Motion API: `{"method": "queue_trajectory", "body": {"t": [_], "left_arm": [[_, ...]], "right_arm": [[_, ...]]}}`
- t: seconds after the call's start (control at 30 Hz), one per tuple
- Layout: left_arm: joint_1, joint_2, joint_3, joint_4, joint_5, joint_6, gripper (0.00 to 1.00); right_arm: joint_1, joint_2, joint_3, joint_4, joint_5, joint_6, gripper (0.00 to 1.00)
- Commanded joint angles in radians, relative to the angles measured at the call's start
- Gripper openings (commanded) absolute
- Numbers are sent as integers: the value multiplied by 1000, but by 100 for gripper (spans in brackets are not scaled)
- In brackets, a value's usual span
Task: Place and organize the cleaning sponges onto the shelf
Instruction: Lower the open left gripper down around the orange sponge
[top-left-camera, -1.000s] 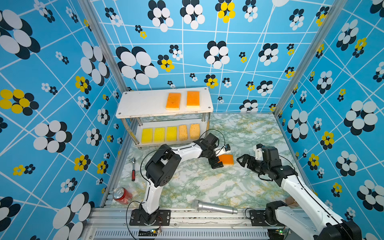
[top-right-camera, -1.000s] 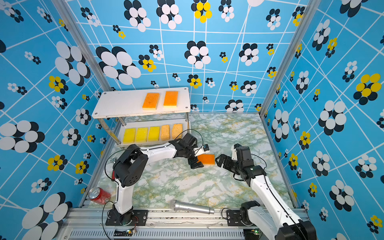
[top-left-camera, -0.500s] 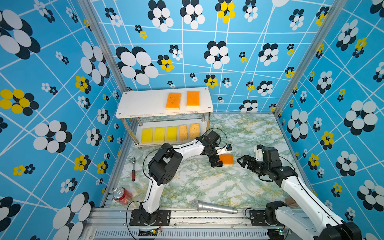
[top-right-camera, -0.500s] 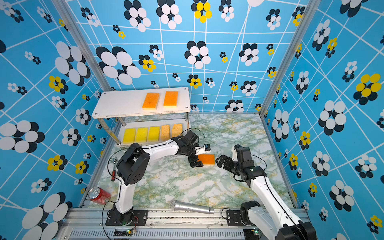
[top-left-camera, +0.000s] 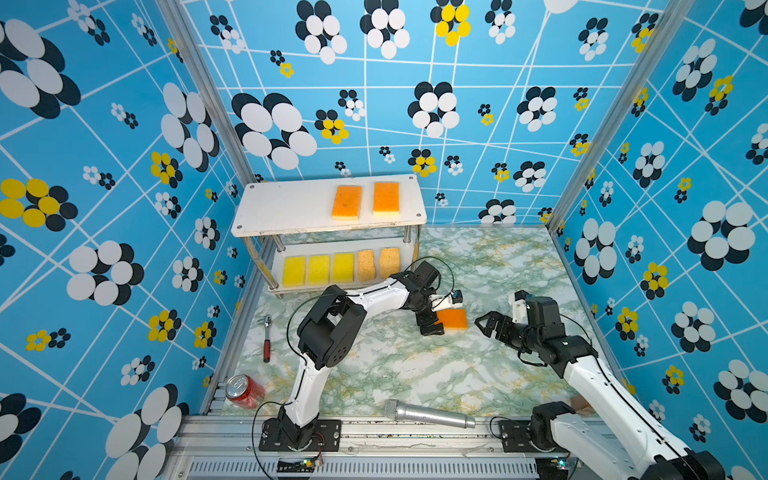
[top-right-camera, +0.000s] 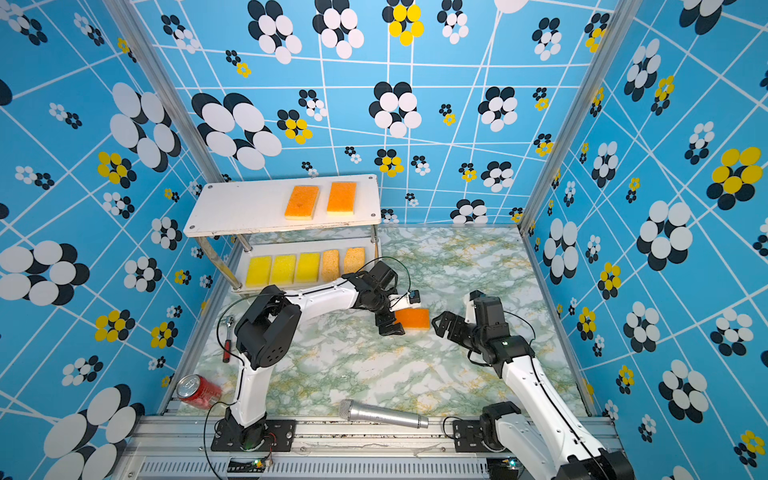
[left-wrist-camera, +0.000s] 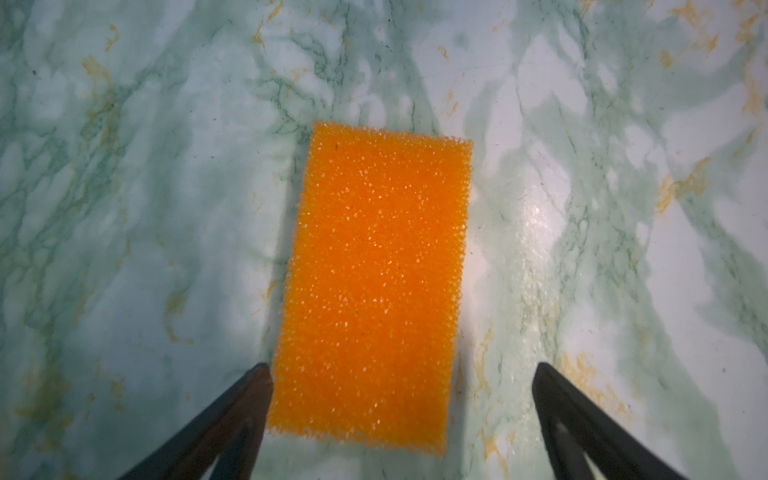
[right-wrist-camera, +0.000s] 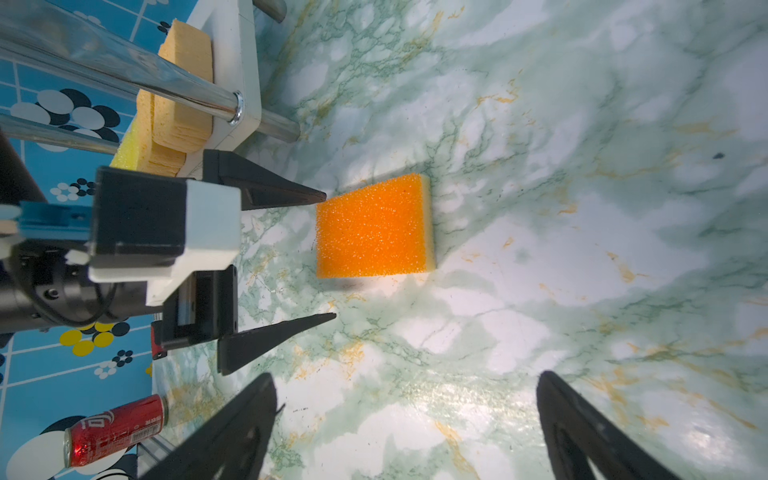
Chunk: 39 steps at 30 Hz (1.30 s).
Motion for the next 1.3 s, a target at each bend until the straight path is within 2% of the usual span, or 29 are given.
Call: {"method": "queue_trajectory", "body": {"t": [0.0,0.47,1.27], "left_arm": [[0,23,34,-29,-3,13,99],[2,63,108,-95,-16,48,99],[3,104,132,-112,-25,42,99]], "right_arm": [[-7,-11,-14,-10,12,3,99],[-8,-34,-25,-16,12,0,99],[-9,-42,-33,-12,19,0,99]]}}
